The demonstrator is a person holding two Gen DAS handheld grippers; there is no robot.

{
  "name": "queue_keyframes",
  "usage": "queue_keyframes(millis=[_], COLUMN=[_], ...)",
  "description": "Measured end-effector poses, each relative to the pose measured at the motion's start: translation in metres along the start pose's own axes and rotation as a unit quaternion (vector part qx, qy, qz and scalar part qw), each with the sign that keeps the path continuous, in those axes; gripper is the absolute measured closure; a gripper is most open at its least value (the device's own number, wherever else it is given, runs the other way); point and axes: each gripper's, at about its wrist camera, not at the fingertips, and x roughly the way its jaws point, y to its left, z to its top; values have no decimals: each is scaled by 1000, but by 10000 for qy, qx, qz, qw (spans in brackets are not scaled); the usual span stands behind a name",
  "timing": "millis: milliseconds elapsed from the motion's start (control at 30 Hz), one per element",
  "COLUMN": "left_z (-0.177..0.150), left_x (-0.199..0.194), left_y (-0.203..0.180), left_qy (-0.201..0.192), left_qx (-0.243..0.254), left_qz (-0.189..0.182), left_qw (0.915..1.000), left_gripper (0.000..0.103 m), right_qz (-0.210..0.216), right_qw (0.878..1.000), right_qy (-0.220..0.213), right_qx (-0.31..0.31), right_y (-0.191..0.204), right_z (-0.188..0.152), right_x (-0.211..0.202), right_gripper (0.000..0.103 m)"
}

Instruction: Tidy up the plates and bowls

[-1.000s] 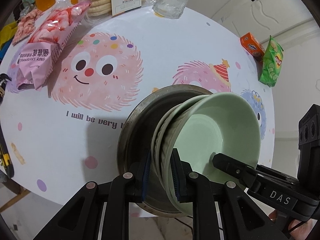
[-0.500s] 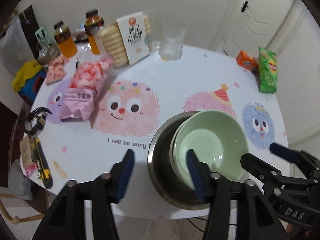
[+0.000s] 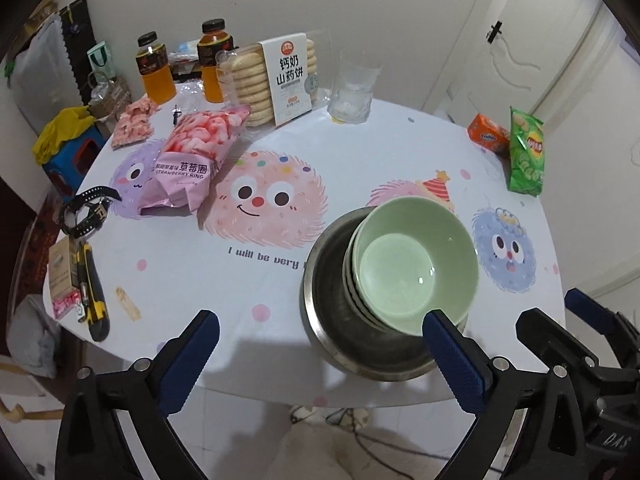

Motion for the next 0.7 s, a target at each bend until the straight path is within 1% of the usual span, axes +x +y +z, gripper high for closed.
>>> queue_keyframes(millis=[67, 133, 233, 300, 333, 400, 433, 467, 500, 533, 567, 633, 700], left_z=[-4, -7, -12, -16, -19, -22, -23, -23, -24, -25, -25, -25, -25], left_x=[-3, -6, -5, 0, 1, 1, 2, 1, 1, -1, -3, -6, -9], left_y=[0, 0, -4, -9, -11, -16, -20, -22, -23, -24, -23, -20, -16], left_qy=[-15, -52, -7, 136, 151, 161, 178, 169, 151, 110, 77, 57, -4], left_qx=[-4, 9, 92, 197, 253, 387, 495, 567, 608, 612, 573, 430, 339], left_qz=[-23, -28, 78, 197, 244, 548, 746, 869, 910, 873, 761, 647, 713], left_qw=[10000, 10000, 9999, 9995, 9993, 9976, 9958, 9945, 9939, 9942, 9954, 9970, 9969], left_gripper=[0, 0, 0, 0, 0, 0, 0, 0, 0, 0, 0, 0, 0], right_qz=[-15, -125, -82, -260, -279, -251, -312, -333, -310, -274, -272, -278, -279], right_qw=[10000, 9999, 9999, 9997, 9996, 9996, 9994, 9994, 9995, 9996, 9996, 9995, 9996], right_qy=[12, 10, 60, 6, -2, -14, 0, 10, 12, 19, 29, 57, 52], right_qx=[-4, 4, 67, -43, -80, -107, -119, -123, -112, -88, -88, -99, -96], right_y=[-2, -6, -9, -5, -4, -3, -3, -3, -4, -5, -5, -5, -6], right_z=[-3, -5, -9, -11, -11, -12, -12, -12, -13, -13, -14, -15, -16], right_x=[-2, -4, -6, -10, -10, -11, -11, -11, -11, -10, -10, -10, -11], right_gripper=[0, 0, 0, 0, 0, 0, 0, 0, 0, 0, 0, 0, 0])
